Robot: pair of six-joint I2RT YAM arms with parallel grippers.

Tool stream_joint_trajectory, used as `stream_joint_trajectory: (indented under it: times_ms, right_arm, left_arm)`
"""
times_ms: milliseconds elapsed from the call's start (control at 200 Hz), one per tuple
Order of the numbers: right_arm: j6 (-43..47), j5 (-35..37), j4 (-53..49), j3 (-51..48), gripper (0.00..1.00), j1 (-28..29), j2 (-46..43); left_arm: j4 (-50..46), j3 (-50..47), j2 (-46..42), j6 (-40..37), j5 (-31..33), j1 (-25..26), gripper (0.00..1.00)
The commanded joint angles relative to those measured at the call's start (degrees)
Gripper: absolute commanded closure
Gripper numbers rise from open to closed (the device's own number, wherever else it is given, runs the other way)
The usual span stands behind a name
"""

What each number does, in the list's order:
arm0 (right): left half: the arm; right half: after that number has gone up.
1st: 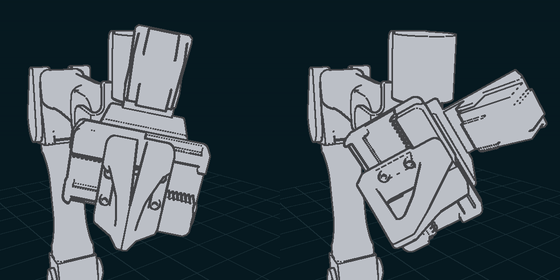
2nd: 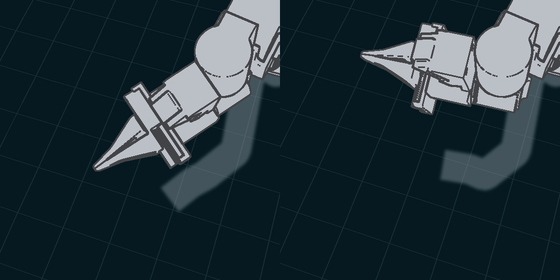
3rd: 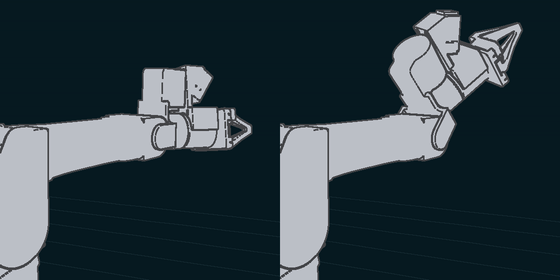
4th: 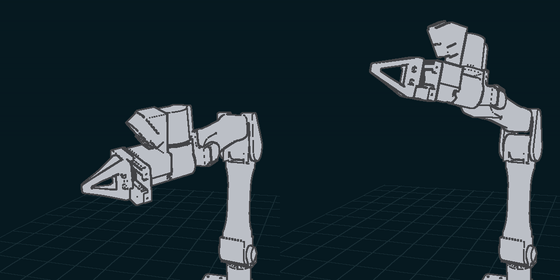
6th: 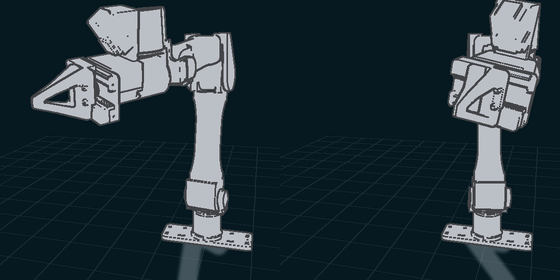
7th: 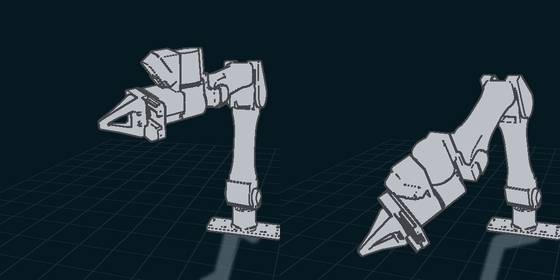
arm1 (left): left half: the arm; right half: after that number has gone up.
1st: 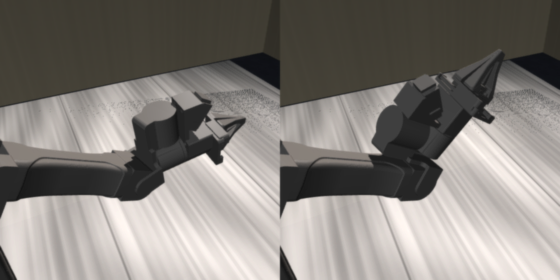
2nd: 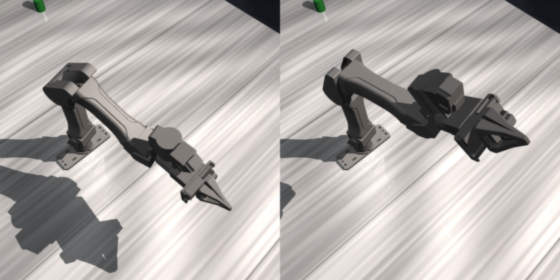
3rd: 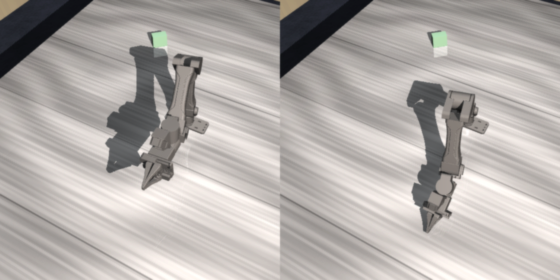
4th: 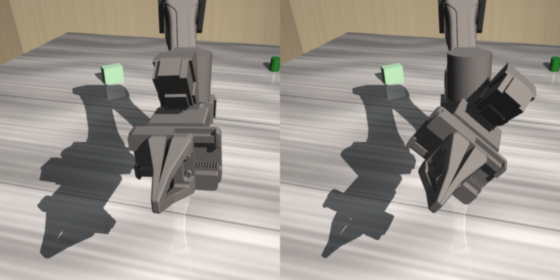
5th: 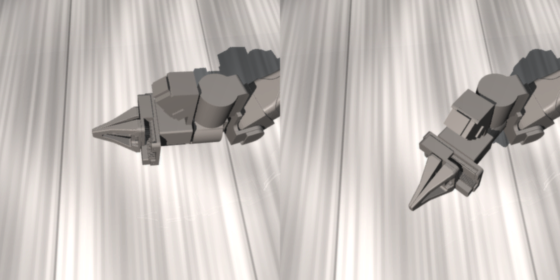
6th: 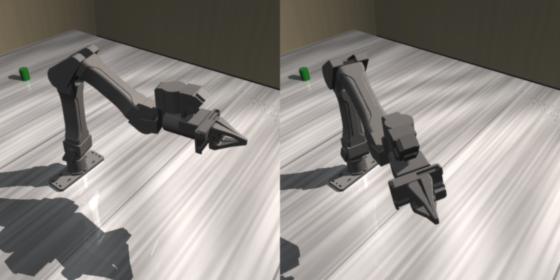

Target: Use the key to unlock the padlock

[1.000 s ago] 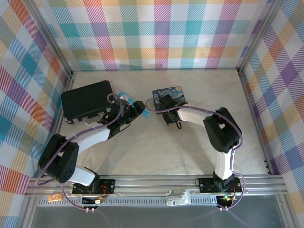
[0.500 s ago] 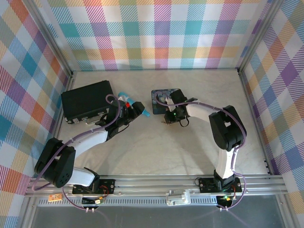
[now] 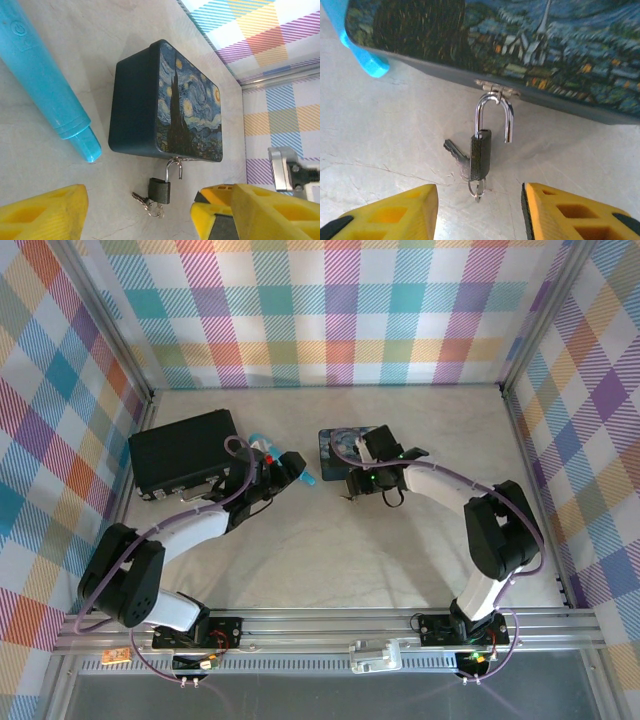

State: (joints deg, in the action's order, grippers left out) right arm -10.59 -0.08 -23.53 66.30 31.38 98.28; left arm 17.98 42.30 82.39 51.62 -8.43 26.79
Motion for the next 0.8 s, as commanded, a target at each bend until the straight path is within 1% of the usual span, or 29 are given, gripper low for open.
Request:
stream_joint_trajectory:
  times_ms: [0,105,200,250,320,380,530,625,650,725,790]
  right_arm:
    - [-2.12,4.12,-0.51,-0.43,0.53,2.17,1.69]
    - [-3.12,3.89,0.98,-0.52,0.54,2.59,3.62]
    - [-1.23,2.58,3.04,-1.00,0.58,2.55,5.16]
    - [-0.30,3.07,3.46,-1.00,0.61,2.55,5.73]
    - [0.36,4.41,3.70,-0.98,0.62,2.50,6.46]
    - [0.83,4.18,4.40,-1.21,0.64,2.37,6.87]
    - [0.35,3.15,9.11,-3.54,0.65,2.35,7.31]
    - [0.86,3.52,13.07,-5.29,0.68,2.20,7.29]
    - [1.11,3.62,13.42,-5.31,0.70,2.07,7.55]
    - [2.71,3.22,13.47,-4.90,0.81,1.89,8.12]
    - [5.32,2.72,12.56,-4.30,0.87,1.85,8.03]
  left_arm:
    - [3.11,2.27,1.85,0.87,-2.50,-0.90,0.26]
    - [4.08,2.43,2.93,1.29,-3.30,-1.03,0.26]
    - [4.09,2.43,3.30,1.42,-3.89,-1.27,0.26]
    - [3.92,2.43,3.42,1.11,-4.21,-1.21,0.26]
    - [3.26,2.63,3.39,0.45,-4.40,-1.30,0.26]
    - [2.72,2.72,3.30,0.07,-4.41,-1.39,0.26]
    - [2.57,2.84,3.14,-0.11,-3.97,-1.47,0.26]
    - [2.69,3.42,3.25,-0.43,-3.88,-1.56,0.26]
    - [2.60,3.69,3.27,-0.63,-3.91,-1.64,0.26]
    - [1.91,4.90,3.71,-1.67,-4.16,-1.90,0.26]
    - [1.32,6.19,4.27,-2.64,-4.44,-2.17,0.26]
